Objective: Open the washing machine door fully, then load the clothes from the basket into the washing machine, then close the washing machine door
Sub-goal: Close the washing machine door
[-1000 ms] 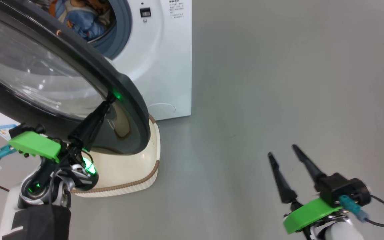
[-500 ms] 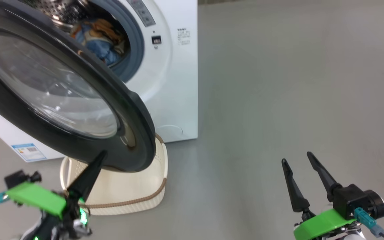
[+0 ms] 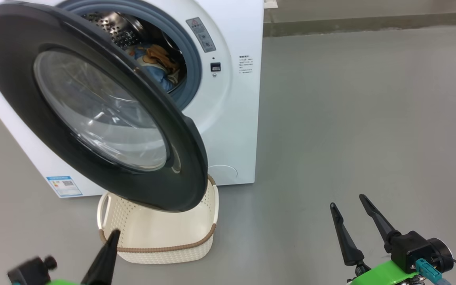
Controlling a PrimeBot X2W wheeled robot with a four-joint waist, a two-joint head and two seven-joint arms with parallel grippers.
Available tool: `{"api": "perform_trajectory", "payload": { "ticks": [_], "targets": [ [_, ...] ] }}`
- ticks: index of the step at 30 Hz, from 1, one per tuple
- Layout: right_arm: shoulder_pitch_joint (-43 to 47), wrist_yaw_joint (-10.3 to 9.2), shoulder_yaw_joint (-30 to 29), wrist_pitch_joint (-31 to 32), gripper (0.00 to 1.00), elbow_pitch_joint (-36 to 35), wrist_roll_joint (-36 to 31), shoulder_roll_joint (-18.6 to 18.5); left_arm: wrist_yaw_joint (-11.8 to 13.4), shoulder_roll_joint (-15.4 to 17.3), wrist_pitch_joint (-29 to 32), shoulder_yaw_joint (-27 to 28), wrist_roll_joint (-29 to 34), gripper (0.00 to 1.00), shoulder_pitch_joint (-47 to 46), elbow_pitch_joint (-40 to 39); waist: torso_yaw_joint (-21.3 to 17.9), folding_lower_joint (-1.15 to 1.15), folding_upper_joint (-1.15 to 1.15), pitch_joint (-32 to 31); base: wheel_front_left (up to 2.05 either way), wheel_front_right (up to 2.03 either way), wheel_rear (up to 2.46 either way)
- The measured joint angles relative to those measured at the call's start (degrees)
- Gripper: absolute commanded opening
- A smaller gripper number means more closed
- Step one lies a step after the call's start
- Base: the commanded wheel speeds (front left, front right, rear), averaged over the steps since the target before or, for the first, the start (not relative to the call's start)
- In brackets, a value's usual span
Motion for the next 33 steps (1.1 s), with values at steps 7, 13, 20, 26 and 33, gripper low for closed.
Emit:
{"api": "perform_trajectory", "payload": {
  "ticks": [7, 13, 20, 26, 33],
  "targets": [
    [0.48, 0.0, 0.41, 0.0, 1.0, 0.09, 0.02, 0.02, -0.23, 2.76, -7.42, -5.6, 12.14, 0.0, -0.4, 9.38, 1.25, 0.0, 0.0, -0.77, 0.0, 0.0, 0.0],
    [0.57, 0.0, 0.38, 0.0, 1.0, 0.08, 0.19, 0.03, -0.24, -1.38, -7.44, 1.4, 25.26, 0.0, -0.94, 7.25, 1.81, 0.0, 0.0, -0.72, 0.0, 0.0, 0.0],
    [0.57, 0.0, 0.47, 0.0, 1.0, 0.1, 0.19, 0.03, -0.24, -4.24, -7.45, 4.7, 33.18, 0.0, -0.35, 4.83, 2.01, 0.0, 0.0, -0.28, 0.0, 0.0, 0.0],
    [0.56, 0.0, 0.52, 0.0, 1.0, 0.23, 0.54, 0.04, -0.24, -5.7, -7.45, 5.64, 34.27, 1.0, 0.45, 5.1, 1.96, 0.0, 0.0, -0.19, 0.0, 0.0, 0.0],
    [0.56, 0.0, 0.52, 0.0, 1.0, 0.37, 0.55, 0.04, -0.24, -5.99, -7.45, 5.57, 36.08, 1.0, 0.96, 5.77, 2.0, 0.0, 0.0, -0.38, 0.0, 0.0, 0.0]
  ]
}}
